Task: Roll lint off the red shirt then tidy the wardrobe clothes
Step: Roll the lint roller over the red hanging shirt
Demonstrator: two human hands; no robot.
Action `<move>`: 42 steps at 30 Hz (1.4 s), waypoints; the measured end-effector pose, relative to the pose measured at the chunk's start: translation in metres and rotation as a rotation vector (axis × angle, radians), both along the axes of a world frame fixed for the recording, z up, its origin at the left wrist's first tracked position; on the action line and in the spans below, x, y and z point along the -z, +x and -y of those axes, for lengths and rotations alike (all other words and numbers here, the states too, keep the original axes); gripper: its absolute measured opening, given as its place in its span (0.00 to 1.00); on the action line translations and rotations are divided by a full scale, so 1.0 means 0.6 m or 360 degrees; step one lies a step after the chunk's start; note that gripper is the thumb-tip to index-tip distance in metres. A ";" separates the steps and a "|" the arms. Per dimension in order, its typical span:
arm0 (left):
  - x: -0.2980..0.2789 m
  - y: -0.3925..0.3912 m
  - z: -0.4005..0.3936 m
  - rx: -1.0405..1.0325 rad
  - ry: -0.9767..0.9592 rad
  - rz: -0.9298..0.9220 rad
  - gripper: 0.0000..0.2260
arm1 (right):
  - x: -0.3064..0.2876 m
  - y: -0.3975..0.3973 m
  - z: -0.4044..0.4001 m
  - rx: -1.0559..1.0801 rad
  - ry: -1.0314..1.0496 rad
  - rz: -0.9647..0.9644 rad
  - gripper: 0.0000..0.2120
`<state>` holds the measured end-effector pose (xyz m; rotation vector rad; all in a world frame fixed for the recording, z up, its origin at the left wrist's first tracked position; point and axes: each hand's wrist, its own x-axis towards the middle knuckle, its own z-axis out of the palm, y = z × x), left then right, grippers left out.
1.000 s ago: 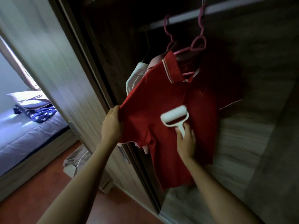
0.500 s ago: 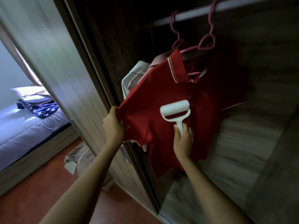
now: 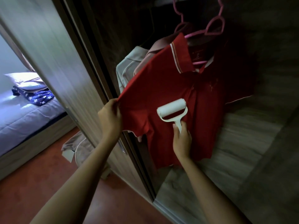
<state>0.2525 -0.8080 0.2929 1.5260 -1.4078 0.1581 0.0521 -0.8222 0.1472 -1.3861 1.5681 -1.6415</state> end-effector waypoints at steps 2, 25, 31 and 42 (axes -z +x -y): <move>0.002 -0.002 -0.001 -0.0021 0.0001 -0.0017 0.13 | 0.028 0.000 0.000 -0.0016 0.0075 -0.0014 0.10; 0.010 -0.024 -0.012 -0.0026 0.0011 -0.0167 0.12 | 0.079 -0.043 -0.051 -0.0087 0.0455 -0.0462 0.10; 0.016 -0.047 -0.007 0.0059 -0.0023 -0.0259 0.10 | -0.071 -0.072 -0.020 0.0318 -0.0295 -0.0118 0.12; 0.020 -0.053 0.012 -0.0096 0.0083 -0.0020 0.15 | 0.029 -0.118 -0.024 0.0223 0.0177 -0.0159 0.12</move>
